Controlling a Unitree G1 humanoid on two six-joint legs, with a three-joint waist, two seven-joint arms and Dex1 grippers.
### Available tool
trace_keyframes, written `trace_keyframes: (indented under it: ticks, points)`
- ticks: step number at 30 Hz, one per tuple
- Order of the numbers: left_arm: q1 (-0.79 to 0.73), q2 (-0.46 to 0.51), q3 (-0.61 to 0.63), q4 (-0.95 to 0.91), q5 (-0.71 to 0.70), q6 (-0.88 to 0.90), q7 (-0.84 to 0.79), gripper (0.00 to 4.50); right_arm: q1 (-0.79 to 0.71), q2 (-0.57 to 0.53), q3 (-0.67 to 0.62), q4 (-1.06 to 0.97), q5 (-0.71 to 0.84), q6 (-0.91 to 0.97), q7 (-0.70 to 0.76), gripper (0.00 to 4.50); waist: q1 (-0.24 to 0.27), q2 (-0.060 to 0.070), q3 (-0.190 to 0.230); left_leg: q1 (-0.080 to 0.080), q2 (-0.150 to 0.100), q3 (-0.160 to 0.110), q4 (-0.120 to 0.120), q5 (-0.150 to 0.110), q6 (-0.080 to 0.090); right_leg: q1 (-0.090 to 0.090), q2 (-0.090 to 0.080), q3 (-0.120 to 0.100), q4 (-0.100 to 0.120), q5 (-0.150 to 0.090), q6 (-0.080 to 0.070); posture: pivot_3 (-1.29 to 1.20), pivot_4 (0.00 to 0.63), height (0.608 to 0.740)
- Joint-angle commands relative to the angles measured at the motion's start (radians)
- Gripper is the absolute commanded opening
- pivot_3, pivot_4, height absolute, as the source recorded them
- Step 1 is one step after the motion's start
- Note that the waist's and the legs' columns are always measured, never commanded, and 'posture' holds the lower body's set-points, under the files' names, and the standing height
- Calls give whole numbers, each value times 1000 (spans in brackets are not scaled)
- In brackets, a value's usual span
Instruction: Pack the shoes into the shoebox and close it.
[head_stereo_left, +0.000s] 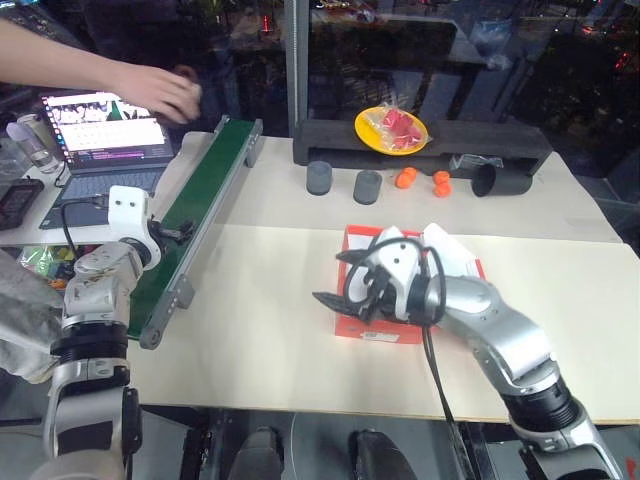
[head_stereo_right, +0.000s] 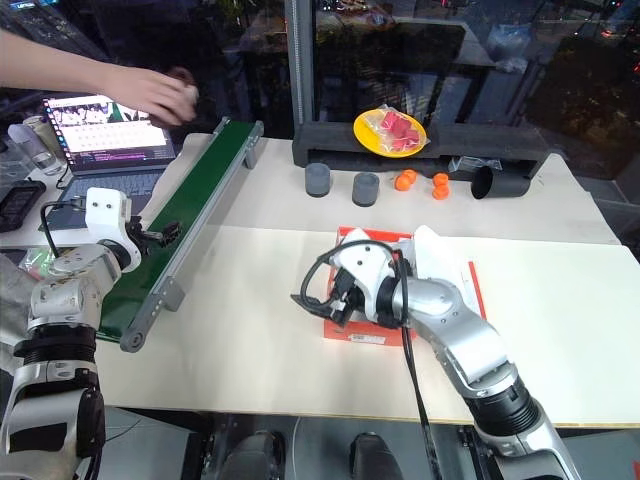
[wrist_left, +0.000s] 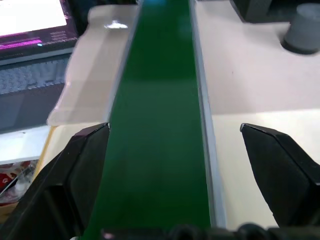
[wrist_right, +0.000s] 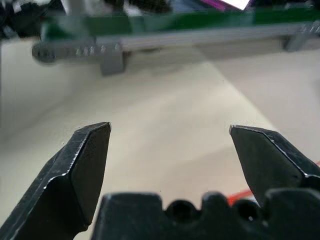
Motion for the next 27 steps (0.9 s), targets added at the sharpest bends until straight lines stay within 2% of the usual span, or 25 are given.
trace_keyframes:
  ticks: [1, 23, 27]
  points:
    - [-2, 29, -16, -34, 17, 8, -22, 4500, 4, 20, -6, -3, -23, -60, 4, 4493, 1, 0, 0, 0, 0, 0, 0, 0, 0, 0, 0, 0, 0, 0, 0, 0, 150, 719]
    - [-58, 24, -31, -10, 43, 34, -21, 4500, 4, 110, -6, 29, -97, -36, -63, 4493, 4, 0, 0, 0, 0, 0, 0, 0, 0, 0, 0, 0, 1, 0, 0, 0, 150, 719]
    - [-83, 15, -28, -38, 30, 89, -15, 4500, 9, 116, -2, 24, -99, -31, -66, 4493, 4, 0, 0, 0, 0, 0, 0, 0, 0, 0, 0, 0, 1, 0, 0, 0, 150, 719]
